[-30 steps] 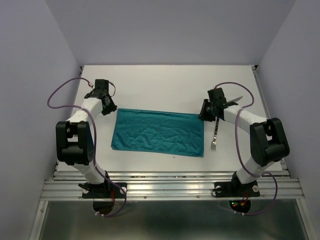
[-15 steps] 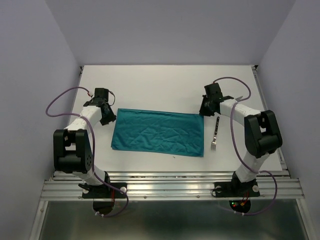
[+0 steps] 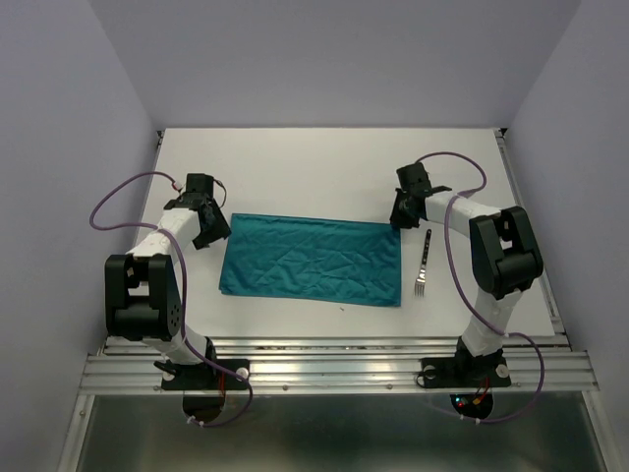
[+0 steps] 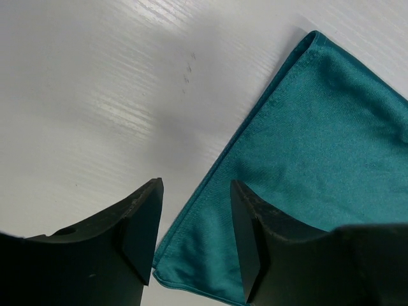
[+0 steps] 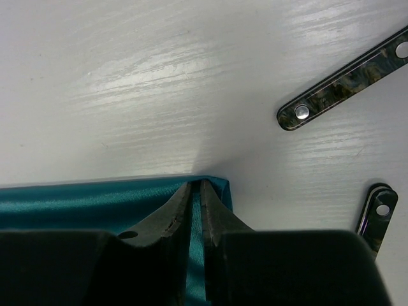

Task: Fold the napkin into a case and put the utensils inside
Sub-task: Smooth out the rectangle-folded napkin at the center of the board, then pick up the rectangle-folded napkin at the center of the board.

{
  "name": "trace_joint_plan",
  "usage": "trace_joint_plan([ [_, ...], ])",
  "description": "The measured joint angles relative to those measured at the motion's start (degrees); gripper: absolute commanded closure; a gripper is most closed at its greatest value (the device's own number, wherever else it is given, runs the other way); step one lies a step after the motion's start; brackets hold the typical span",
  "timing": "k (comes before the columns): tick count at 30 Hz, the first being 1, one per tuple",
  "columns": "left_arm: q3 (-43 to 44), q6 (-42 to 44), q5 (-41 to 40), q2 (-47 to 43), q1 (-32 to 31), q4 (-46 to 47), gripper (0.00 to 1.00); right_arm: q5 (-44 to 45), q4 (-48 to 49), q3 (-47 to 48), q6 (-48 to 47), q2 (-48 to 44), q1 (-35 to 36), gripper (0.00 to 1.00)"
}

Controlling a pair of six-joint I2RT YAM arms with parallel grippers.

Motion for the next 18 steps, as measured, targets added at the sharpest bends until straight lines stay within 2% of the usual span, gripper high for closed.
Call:
trace_joint_plan([
  [5, 0.0, 0.1, 0.0, 0.0, 0.0, 0.0, 0.37, -0.6, -1.7, 0.2, -0.3, -1.9, 0.0, 0.8],
  [14, -0.6, 1.5, 2.3, 3.1, 0.0, 1.8, 0.38, -1.0, -2.4, -0.4, -0.7, -16.2, 0.0, 0.79],
  [18, -1.3, 2.0, 4.5, 3.7, 0.0, 2.3, 0.37, -1.3, -2.4, -1.9, -0.7, -18.3, 0.0, 0.78],
])
